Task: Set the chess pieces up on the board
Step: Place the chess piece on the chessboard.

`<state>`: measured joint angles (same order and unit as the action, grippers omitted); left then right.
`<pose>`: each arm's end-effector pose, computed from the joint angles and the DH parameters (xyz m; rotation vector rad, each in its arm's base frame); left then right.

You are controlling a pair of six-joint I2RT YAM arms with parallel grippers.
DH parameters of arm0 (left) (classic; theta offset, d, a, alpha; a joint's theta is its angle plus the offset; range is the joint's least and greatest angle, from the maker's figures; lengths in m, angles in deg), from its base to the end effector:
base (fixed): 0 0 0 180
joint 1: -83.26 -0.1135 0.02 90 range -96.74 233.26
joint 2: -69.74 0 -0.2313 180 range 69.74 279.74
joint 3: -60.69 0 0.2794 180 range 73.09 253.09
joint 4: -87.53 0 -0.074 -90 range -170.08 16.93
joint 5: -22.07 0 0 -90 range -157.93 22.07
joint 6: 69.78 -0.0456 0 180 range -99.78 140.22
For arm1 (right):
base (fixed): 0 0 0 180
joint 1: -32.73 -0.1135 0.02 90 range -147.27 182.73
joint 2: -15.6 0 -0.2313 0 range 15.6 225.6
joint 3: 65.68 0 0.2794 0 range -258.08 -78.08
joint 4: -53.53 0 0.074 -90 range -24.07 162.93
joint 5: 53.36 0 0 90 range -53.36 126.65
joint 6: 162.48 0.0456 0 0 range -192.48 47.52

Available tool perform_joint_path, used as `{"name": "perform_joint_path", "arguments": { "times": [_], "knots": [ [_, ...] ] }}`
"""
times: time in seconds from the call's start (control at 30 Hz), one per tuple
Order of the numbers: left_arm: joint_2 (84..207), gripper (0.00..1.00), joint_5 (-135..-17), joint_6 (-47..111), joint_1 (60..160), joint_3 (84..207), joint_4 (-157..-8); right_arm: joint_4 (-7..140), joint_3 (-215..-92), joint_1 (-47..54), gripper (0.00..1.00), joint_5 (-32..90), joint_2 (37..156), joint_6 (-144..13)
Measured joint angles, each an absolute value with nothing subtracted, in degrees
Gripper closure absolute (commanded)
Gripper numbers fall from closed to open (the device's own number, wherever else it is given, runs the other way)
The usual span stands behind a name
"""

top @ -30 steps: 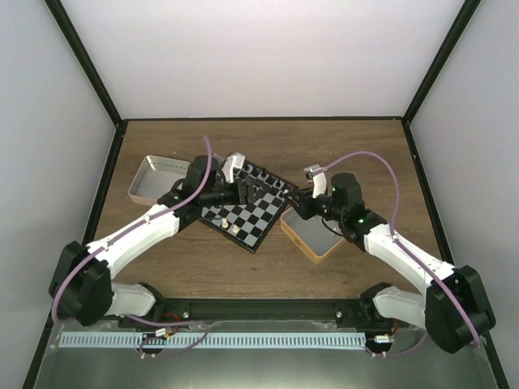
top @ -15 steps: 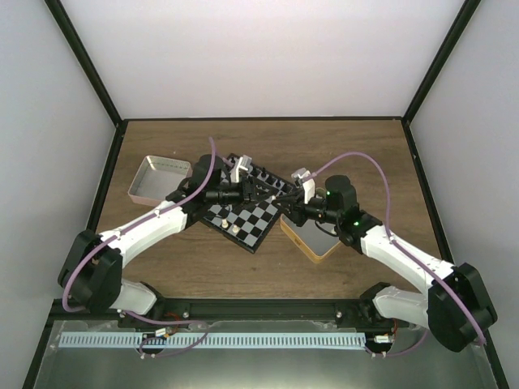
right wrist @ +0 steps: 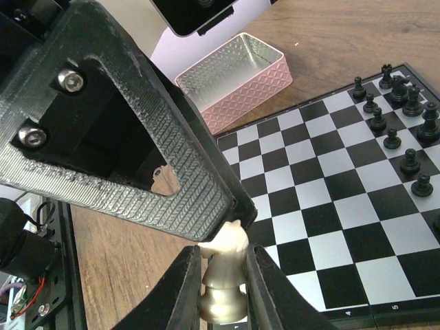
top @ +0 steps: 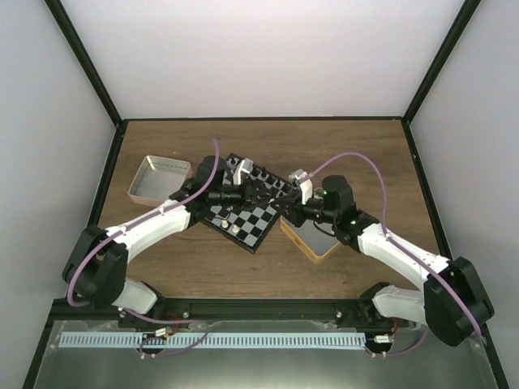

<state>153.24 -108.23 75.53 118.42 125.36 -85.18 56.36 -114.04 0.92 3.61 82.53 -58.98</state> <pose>0.2740 -0.2291 0.2052 0.1156 2.3554 -1.6115 0.2407 0.1786 0.1964 -0.7162 1.9064 1.0706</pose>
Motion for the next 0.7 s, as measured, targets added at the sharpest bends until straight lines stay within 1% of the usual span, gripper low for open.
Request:
{"name": "perform_joint_path", "arguments": {
  "times": [0.07,0.33,0.4,0.5,0.53,0.6,0.67,0.7],
  "knots": [
    [153.29,0.70,-108.29,75.40,118.42,125.36,-84.96,56.36,-114.04,0.79,0.86,3.61,82.93,-58.98],
    [154.05,0.79,-108.95,75.05,118.38,125.03,-84.85,55.97,-114.46,0.61,0.87,3.61,83.58,-58.98],
    [154.16,0.82,-108.99,75.02,118.38,124.86,-84.96,56.01,-114.46,0.59,0.86,3.61,83.65,-58.96],
    [154.23,0.90,-109.12,75.07,118.35,124.71,-85.18,56.01,-114.48,0.52,0.86,3.59,84.04,-58.94],
    [154.23,0.94,-109.08,75.00,118.24,124.64,-85.11,55.90,-114.46,0.52,0.86,3.52,84.15,-58.94],
    [154.23,0.96,-109.17,75.20,118.05,124.49,-85.09,55.84,-114.46,0.48,0.86,3.50,84.20,-58.94],
    [154.23,0.96,-109.14,75.24,118.00,124.47,-85.16,55.75,-114.48,0.46,0.84,3.61,84.22,-58.92],
    [154.23,0.96,-109.17,75.33,118.00,124.44,-85.16,55.77,-114.48,0.46,0.80,3.63,84.24,-58.72]
  ]
}}
